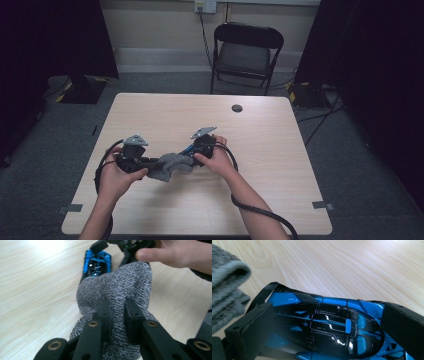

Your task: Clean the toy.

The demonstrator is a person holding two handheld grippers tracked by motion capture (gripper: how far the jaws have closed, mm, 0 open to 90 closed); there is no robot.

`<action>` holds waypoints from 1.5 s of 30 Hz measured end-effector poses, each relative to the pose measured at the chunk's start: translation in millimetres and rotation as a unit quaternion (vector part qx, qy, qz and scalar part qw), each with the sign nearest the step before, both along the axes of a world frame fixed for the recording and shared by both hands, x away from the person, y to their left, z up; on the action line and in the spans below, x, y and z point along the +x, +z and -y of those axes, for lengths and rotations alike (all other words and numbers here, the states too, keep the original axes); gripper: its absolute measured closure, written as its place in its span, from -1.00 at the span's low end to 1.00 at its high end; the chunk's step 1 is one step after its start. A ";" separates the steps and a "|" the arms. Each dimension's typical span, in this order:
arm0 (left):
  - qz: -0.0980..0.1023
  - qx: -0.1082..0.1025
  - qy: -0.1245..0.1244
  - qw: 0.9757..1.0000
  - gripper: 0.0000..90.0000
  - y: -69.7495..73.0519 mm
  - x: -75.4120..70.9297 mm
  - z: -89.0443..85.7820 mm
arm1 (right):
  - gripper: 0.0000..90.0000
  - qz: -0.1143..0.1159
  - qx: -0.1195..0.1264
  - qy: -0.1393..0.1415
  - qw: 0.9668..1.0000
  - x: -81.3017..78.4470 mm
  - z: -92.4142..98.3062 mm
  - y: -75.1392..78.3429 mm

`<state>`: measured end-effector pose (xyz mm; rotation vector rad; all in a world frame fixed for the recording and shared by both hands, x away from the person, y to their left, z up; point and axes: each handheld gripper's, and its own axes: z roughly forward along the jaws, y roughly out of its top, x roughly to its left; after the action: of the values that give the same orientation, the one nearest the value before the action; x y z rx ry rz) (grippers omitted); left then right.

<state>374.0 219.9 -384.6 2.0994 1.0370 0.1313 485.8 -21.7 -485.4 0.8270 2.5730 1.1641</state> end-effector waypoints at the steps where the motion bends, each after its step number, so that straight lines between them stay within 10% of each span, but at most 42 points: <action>1: 0.001 -0.003 0.005 1.000 0.72 -0.6 1.3 -0.5 | -1.00 0.002 0.002 0.001 1.000 -0.1 0.3 -0.5; 14: 0.012 0.011 0.046 0.999 0.71 -12.8 40.1 -17.9 | -1.00 0.001 0.000 0.007 1.000 0.7 0.3 -0.1; 32: 0.037 0.033 0.037 0.998 0.69 -45.0 123.1 21.5 | -1.00 0.006 0.006 0.019 1.000 1.5 3.5 -1.7; 45: 0.037 0.030 0.061 0.997 0.18 -66.0 133.9 40.4 | -1.00 0.004 0.005 0.021 1.000 2.2 2.8 -1.2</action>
<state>507.9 179.5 -450.6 2.0676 1.1274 0.3018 488.0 -24.5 -486.7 0.7718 2.5925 1.1902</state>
